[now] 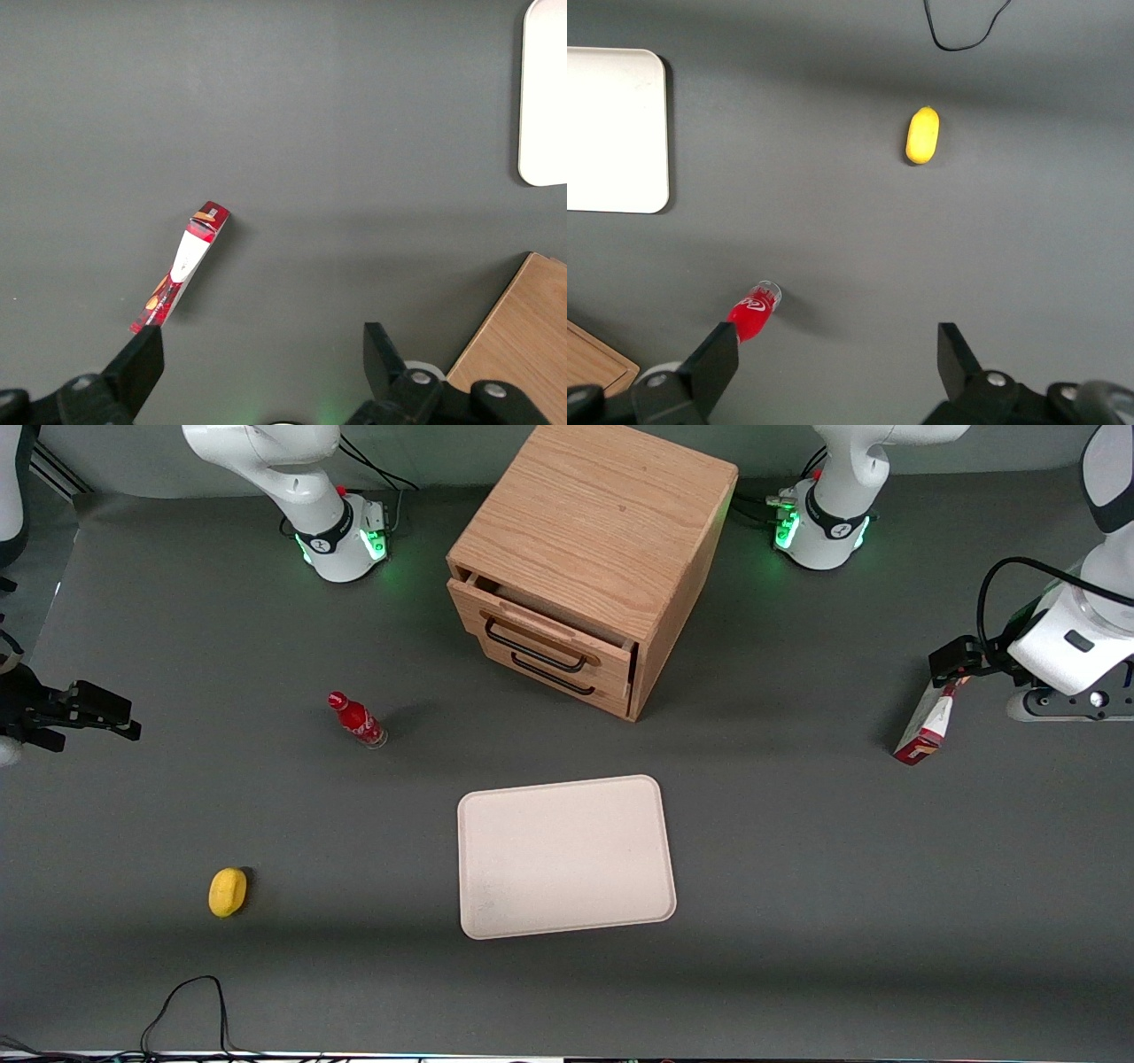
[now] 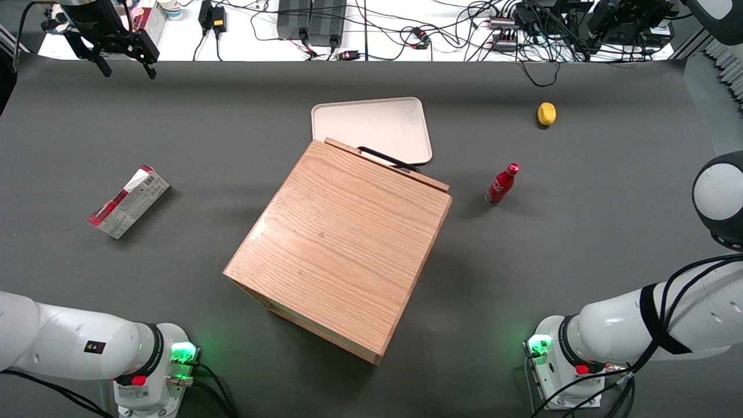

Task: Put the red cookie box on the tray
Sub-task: 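Move the left gripper down over the red tartan cookie box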

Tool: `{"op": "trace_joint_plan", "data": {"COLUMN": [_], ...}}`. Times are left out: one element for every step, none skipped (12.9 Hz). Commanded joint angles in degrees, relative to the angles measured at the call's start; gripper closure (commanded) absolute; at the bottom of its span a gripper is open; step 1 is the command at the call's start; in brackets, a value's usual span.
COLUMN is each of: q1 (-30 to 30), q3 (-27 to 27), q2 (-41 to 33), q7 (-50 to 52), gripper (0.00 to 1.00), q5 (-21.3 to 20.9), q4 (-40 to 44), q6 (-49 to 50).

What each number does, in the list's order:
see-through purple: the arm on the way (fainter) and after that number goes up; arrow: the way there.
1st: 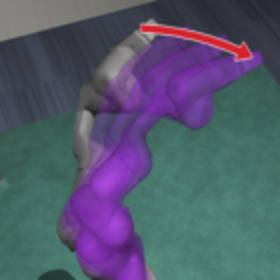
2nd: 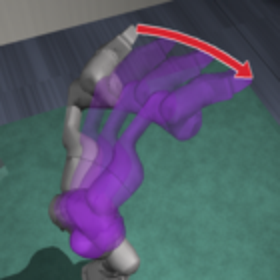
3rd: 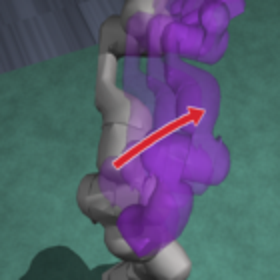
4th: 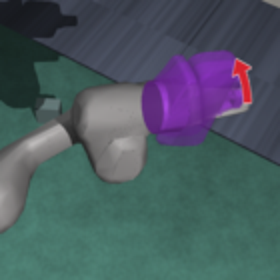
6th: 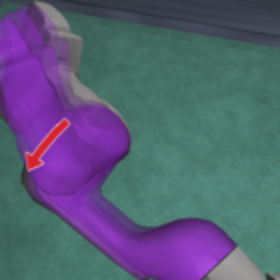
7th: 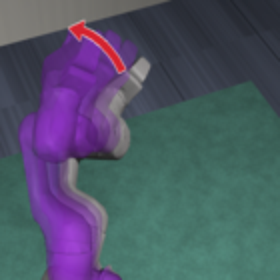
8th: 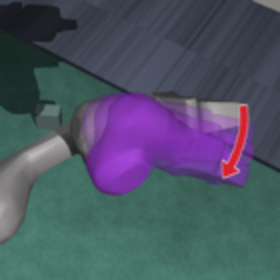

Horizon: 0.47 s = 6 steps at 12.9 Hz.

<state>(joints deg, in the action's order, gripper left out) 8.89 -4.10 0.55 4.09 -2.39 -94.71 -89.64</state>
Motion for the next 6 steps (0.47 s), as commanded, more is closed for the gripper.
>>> {"op": "trace_joint_plan", "data": {"q1": [-0.70, -0.80, -0.80, -0.89, -0.89, -0.98], "q3": [1.35, 1.37, 1.28, 1.37, 1.28, 1.28], "q2": [1.83, 1.83, 1.83, 1.74, 1.74, 1.74], "q7": [1.35, 1.44, 1.62, 1.36, 0.75, 0.48], "gripper": [0.00, 0.00, 0.00, 0.00, 0.00, 0.00], "q5": [-0.60, -0.68, -0.68, -0.77, -0.77, -0.60], "q4": [3.82, 4.09, 4.18, 4.09, 4.18, 4.18], "q6": [4.28, 4.56, 4.65, 5.17, 5.61, 5.53]}}
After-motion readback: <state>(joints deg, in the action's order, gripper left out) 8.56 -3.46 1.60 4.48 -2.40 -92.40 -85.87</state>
